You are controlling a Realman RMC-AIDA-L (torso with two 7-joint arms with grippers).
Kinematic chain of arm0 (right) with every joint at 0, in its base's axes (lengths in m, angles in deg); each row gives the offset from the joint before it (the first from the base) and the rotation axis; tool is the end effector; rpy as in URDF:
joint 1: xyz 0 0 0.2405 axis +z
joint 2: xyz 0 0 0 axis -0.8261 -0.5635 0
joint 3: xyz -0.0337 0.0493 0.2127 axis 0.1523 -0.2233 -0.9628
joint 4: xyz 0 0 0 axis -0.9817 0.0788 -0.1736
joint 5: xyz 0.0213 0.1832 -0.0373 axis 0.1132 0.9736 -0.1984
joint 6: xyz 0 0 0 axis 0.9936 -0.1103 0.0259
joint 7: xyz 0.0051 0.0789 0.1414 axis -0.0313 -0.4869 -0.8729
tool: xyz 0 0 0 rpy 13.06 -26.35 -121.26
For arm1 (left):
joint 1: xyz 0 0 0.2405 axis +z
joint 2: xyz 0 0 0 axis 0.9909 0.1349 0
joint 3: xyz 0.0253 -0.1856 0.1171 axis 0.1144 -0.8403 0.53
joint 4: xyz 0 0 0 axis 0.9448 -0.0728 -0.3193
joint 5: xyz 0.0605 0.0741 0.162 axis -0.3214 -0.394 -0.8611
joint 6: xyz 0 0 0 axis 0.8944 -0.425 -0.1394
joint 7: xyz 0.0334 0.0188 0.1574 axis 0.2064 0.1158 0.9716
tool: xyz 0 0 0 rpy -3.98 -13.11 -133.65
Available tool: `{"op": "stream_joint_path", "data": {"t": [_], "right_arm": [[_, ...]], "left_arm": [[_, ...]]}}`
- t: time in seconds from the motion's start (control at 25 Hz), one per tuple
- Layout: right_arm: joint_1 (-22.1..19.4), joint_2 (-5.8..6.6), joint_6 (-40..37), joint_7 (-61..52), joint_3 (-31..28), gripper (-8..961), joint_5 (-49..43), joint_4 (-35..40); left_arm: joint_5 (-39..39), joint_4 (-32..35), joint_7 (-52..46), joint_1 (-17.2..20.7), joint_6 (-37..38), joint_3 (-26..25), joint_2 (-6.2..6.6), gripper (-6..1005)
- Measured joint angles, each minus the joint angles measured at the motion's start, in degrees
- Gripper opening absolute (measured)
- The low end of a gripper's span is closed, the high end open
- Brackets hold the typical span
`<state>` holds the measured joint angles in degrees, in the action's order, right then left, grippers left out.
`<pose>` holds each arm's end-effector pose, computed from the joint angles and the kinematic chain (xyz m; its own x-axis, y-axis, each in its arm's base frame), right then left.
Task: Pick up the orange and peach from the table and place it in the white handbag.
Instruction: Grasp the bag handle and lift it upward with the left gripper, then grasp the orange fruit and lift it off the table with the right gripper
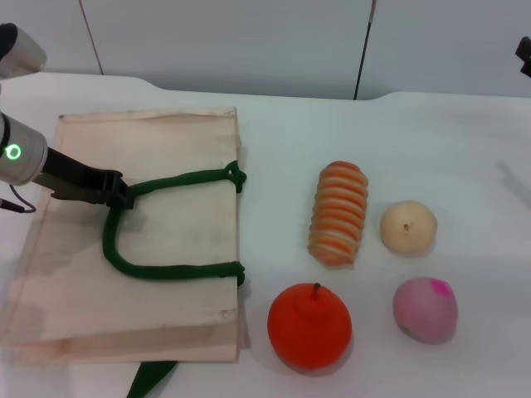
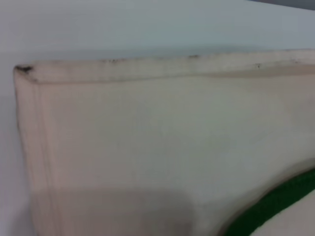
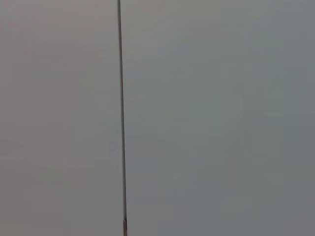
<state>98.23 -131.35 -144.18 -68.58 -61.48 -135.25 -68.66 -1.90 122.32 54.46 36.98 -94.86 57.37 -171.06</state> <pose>0.2527 0.3883 0.0741 0.7107 -0.0127 -0.7034 -0.6399 -0.4271 -0.6388 -0.2663 0.3678 0.0498 0.2761 0.9321 0.2344 0.8983 -0.1636 -0.4078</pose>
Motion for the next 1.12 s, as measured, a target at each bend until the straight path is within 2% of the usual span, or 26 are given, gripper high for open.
{"op": "stream_joint_path", "data": {"t": [0.04,0.28,0.8,0.96,1.12], "right_arm": [[0.0,0.0,0.0,0.0,0.0,880,0.0,0.0],[-0.03,0.0,0.0,0.0,0.0,879,0.0,0.03],[-0.14,0.0,0.19,0.07,0.19,880,0.0,-0.29],[-0.52,0.0,-1.81,0.0,0.93,880,-0.46,-0.34],[-1.27,0.3,-8.1,-1.55,4.67,880,-1.16,0.56]], "left_arm": [[0.23,0.0,0.25,0.05,0.48,-0.02,-0.08,172],[2.48,0.0,1.96,0.45,1.19,-0.72,-0.2,157],[17.64,0.05,8.69,2.54,1.07,-0.85,0.83,143],[25.46,-0.12,12.96,4.12,-0.76,-0.88,1.53,144],[34.9,-1.05,17.26,5.99,-4.09,-0.99,3.27,142]]}}
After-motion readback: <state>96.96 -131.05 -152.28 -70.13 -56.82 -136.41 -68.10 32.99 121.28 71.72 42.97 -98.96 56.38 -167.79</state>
